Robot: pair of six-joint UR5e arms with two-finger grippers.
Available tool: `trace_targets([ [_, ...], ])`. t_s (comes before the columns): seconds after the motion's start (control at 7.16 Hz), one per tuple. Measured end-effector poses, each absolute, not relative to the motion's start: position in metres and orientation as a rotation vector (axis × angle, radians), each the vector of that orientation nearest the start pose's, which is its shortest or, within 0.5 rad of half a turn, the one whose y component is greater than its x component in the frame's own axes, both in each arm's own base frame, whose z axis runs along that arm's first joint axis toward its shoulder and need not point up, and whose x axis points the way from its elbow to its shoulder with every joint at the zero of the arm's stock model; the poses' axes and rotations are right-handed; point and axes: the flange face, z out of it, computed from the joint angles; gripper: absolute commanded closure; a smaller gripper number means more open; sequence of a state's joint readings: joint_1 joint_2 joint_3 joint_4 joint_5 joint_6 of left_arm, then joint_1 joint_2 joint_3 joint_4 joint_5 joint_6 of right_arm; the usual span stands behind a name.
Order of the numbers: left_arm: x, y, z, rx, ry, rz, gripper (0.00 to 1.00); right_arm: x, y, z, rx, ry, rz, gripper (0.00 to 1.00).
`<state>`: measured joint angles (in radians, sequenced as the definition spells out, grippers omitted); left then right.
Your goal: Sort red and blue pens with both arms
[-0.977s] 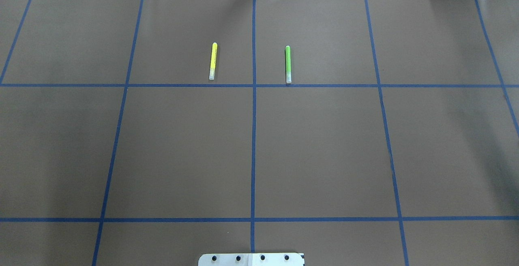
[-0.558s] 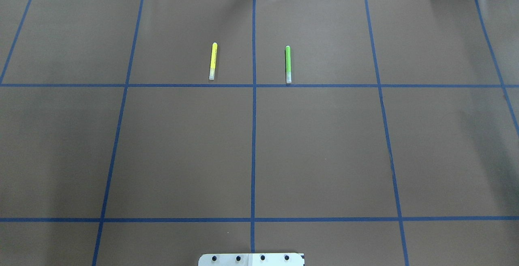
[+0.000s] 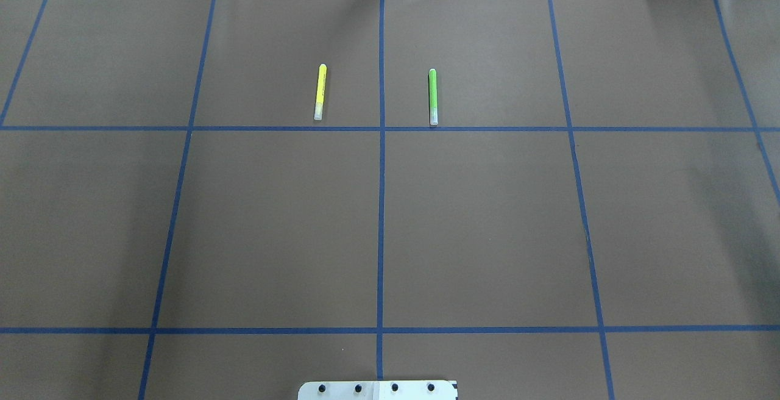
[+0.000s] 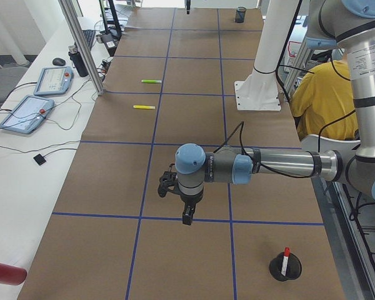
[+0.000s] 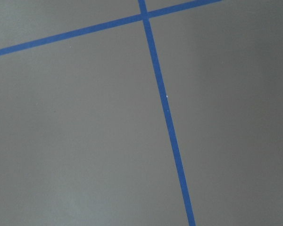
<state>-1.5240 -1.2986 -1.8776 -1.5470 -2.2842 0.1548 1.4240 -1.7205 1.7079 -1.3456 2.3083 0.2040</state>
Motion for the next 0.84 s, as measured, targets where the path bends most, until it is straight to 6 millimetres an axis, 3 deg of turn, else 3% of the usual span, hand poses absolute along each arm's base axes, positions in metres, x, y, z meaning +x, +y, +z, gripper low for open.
trace_targets([
  [0.84,-0.0491,-0.3849,0.6209,0.073,0.707,0.213,0.0,0.0008,-0.4467,0.6358,0.077,-0.763,-0.029,0.0],
])
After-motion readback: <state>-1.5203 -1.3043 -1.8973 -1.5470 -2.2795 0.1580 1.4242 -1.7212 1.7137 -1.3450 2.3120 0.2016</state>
